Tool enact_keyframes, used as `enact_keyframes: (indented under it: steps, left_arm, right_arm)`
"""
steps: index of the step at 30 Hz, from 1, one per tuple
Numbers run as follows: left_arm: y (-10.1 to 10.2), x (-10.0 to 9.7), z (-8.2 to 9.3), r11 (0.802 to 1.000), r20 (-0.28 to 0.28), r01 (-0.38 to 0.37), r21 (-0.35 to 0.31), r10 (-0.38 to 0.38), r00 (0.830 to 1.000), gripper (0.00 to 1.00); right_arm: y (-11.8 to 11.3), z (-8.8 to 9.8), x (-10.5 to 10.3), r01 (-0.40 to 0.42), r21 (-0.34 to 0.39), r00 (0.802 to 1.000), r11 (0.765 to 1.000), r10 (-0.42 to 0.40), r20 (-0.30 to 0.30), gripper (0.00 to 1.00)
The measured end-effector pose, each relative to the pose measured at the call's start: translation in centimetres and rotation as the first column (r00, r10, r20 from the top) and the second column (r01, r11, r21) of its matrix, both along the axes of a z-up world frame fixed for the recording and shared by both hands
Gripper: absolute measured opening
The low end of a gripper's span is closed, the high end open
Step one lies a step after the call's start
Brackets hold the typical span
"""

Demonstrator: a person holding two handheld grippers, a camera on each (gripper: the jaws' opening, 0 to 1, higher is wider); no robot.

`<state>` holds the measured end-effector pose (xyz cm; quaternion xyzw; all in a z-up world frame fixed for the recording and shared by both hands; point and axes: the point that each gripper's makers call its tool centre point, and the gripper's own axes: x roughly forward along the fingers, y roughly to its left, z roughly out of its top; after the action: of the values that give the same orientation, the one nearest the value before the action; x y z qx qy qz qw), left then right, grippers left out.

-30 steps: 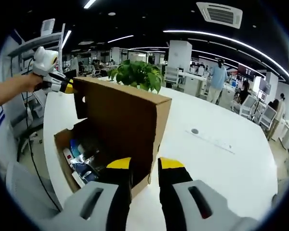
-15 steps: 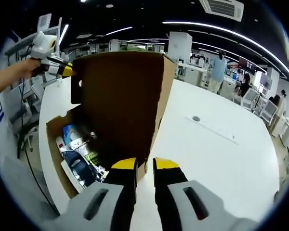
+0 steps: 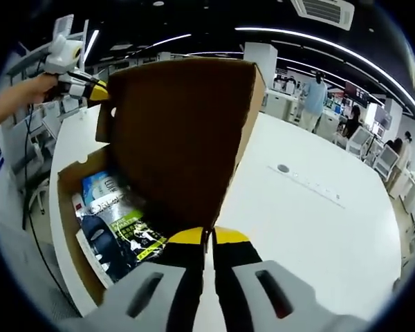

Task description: Operate the shoe box by opening the lid, removing the specified soft item, and placing it in the target area until the item is outside and the box remains undamaged.

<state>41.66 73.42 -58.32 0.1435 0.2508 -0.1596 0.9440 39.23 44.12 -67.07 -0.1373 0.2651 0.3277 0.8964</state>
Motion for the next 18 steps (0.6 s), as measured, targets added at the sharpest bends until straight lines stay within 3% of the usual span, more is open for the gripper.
enact_keyframes:
  steps: [9, 12, 18]
  left_arm:
    - [-0.2, 0.9, -1.1, 1.000, -0.003, -0.013, -0.002, 0.013, 1.000, 0.08]
    - [-0.3, 0.4, -2.8, 0.999, -0.021, -0.028, 0.030, 0.028, 0.999, 0.08]
    - [0.0, -0.8, -5.7, 0.997, -0.069, -0.076, 0.007, 0.076, 0.995, 0.10]
  right_arm:
    - [0.0, 0.0, 0.3, 0.005, -0.017, 1.000, 1.000, -0.005, 0.016, 0.00]
    - [0.1, 0.0, 0.3, -0.002, -0.029, 1.000, 1.000, 0.003, 0.025, 0.00]
    - [0.0, -0.1, 0.3, -0.006, -0.031, 1.000, 1.000, 0.006, 0.023, 0.00]
